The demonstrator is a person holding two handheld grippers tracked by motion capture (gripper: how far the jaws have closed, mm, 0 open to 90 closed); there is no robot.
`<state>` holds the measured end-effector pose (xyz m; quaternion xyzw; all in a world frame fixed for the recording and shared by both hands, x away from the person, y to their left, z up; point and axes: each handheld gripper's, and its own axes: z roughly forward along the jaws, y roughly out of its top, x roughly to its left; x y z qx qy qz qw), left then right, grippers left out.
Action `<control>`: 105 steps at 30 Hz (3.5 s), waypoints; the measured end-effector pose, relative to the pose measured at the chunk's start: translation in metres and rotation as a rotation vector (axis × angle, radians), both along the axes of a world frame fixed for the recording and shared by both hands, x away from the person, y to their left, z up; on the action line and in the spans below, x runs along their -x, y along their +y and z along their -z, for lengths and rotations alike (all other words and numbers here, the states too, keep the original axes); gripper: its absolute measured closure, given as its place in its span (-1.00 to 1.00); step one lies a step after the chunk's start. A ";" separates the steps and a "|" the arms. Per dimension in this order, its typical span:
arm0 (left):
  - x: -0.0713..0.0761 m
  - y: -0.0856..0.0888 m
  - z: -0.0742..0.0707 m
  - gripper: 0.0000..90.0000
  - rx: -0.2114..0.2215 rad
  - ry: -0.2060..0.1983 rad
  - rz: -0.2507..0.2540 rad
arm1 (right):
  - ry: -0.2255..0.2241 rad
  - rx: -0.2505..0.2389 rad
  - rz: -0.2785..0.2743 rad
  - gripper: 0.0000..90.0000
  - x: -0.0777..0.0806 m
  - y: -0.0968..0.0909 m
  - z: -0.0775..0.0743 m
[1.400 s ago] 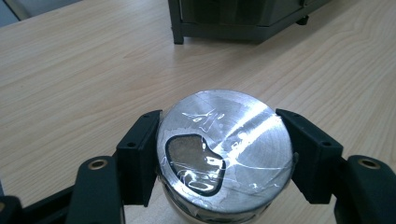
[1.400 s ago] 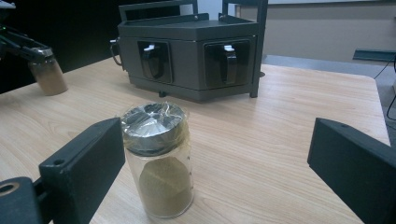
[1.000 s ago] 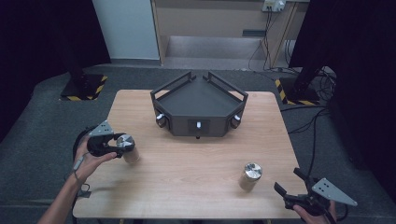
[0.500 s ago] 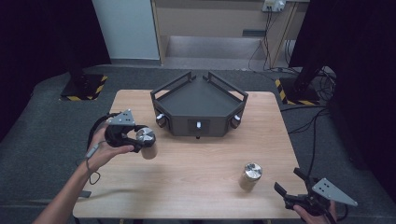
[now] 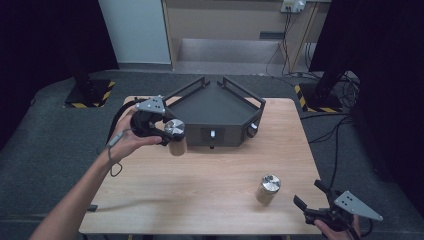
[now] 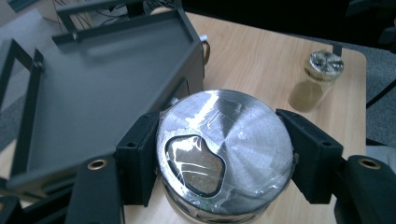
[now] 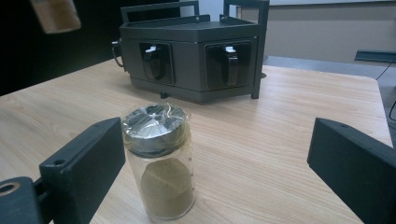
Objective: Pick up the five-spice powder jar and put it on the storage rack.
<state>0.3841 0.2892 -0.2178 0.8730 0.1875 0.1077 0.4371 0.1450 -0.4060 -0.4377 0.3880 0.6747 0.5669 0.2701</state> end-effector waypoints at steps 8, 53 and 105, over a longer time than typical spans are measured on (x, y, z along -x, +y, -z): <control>-0.020 -0.017 -0.024 -0.25 -0.010 -0.006 0.008 | 0.002 -0.005 -0.001 -0.89 0.000 -0.001 0.001; -0.129 -0.077 0.038 -0.25 0.026 0.019 -0.213 | 0.026 -0.058 0.003 -0.89 -0.006 -0.006 0.008; -0.086 -0.032 -0.012 -0.93 0.219 -0.072 -0.284 | 0.016 -0.056 -0.002 -0.89 -0.005 -0.005 0.007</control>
